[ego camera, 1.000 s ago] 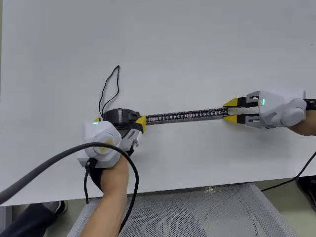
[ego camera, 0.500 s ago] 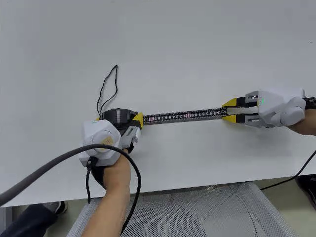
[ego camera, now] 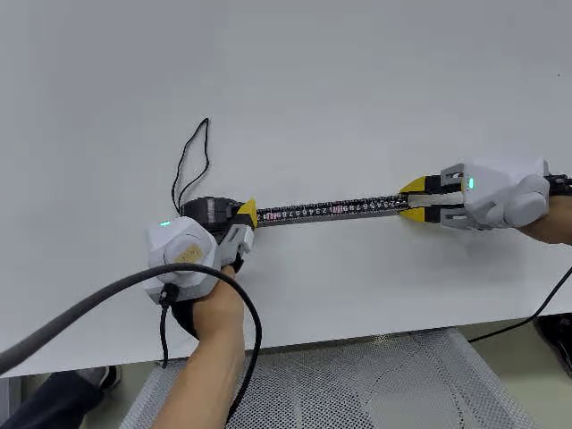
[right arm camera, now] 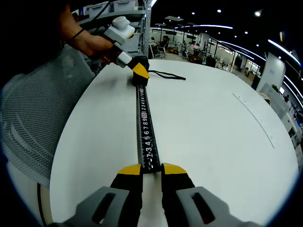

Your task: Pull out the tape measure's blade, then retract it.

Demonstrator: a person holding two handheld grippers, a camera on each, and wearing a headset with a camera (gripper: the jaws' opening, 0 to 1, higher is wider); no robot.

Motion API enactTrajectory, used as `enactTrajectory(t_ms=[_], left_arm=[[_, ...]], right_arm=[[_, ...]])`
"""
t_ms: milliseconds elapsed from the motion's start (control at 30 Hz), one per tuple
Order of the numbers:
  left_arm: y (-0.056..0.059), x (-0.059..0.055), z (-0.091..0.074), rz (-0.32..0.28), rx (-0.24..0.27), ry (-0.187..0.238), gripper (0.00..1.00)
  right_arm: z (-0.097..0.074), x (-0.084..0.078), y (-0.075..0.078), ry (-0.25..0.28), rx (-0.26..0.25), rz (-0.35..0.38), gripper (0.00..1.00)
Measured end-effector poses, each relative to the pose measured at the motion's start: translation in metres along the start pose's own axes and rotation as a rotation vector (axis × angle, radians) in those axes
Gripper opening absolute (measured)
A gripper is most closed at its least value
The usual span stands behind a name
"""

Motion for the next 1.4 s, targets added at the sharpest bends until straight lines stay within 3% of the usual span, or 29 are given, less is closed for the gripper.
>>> enactTrajectory(t_ms=[400,1400], left_arm=[[0.000,0.000,0.000,0.011,0.019,-0.033,0.66],[-0.003,-0.002,-0.003,-0.035,-0.011,-0.017,0.65]], right_arm=[[0.000,0.002,-0.002,-0.008,0.001,-0.010,0.13],[-0.001,0.011,-0.003,0.010,-0.006,-0.011,0.13]])
Point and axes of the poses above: the centre of the closed fingertips' face, and the gripper's own axes: z roughly forward along the fingers, y roughly to its right, x roughly out of its top, the point moved 5 cm from there along -z, roughly backward along the fingers, and after that the axes turned 5 degrees about -x, right-handed, at the moved point
